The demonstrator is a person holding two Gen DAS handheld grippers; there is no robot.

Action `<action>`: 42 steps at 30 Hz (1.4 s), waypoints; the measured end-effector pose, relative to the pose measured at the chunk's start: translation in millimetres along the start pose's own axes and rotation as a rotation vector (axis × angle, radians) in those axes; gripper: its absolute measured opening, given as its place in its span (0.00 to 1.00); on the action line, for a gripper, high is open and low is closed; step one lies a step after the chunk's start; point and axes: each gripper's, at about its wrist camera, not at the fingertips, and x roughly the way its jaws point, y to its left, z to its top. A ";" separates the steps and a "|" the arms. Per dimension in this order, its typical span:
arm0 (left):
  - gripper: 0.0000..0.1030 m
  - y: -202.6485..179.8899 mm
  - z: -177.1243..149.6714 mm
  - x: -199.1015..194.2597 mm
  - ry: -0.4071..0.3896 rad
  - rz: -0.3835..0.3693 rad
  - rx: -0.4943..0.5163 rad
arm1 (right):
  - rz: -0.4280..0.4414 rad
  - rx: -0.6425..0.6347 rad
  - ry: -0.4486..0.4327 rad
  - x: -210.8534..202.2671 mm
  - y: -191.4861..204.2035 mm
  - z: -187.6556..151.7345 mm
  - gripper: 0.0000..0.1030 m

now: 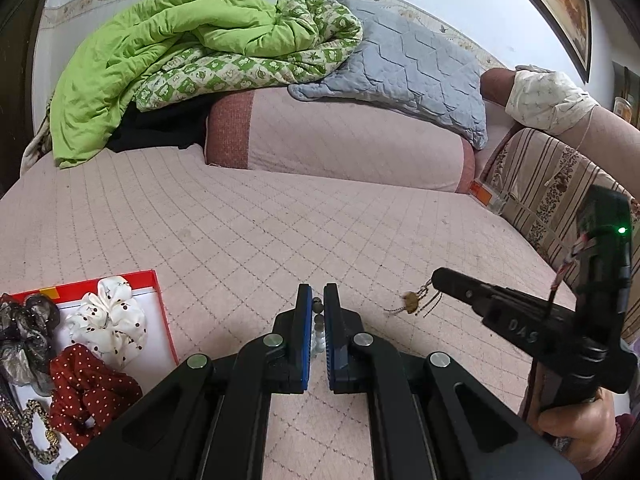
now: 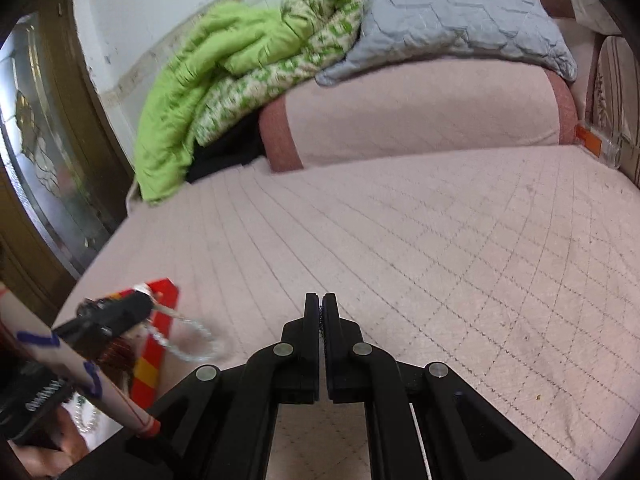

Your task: Organize jewelry

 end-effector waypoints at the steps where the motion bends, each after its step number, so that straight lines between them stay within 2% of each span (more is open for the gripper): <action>1: 0.05 -0.6 -0.2 -2.4 -0.002 0.000 0.003 | 0.010 0.005 -0.011 -4.5 2.1 -0.1 0.02; 12: 0.05 5.4 -14.8 -49.5 -0.025 0.008 -0.002 | 0.119 0.043 -0.053 -44.0 26.9 -15.1 0.02; 23: 0.05 35.2 -45.8 -105.8 -0.038 0.074 -0.039 | 0.240 -0.015 -0.034 -71.2 86.2 -40.0 0.02; 29: 0.05 65.8 -63.9 -128.4 -0.024 0.126 -0.088 | 0.314 -0.059 0.005 -69.6 126.2 -53.3 0.02; 34: 0.05 91.3 -75.6 -138.1 -0.008 0.142 -0.143 | 0.352 -0.103 0.040 -59.3 159.6 -65.2 0.02; 38: 0.05 105.7 -83.6 -136.1 0.020 0.157 -0.162 | 0.363 -0.123 0.080 -46.2 177.2 -76.7 0.02; 42: 0.05 116.1 -87.9 -131.2 0.047 0.174 -0.185 | 0.335 -0.150 0.122 -27.5 187.4 -90.4 0.02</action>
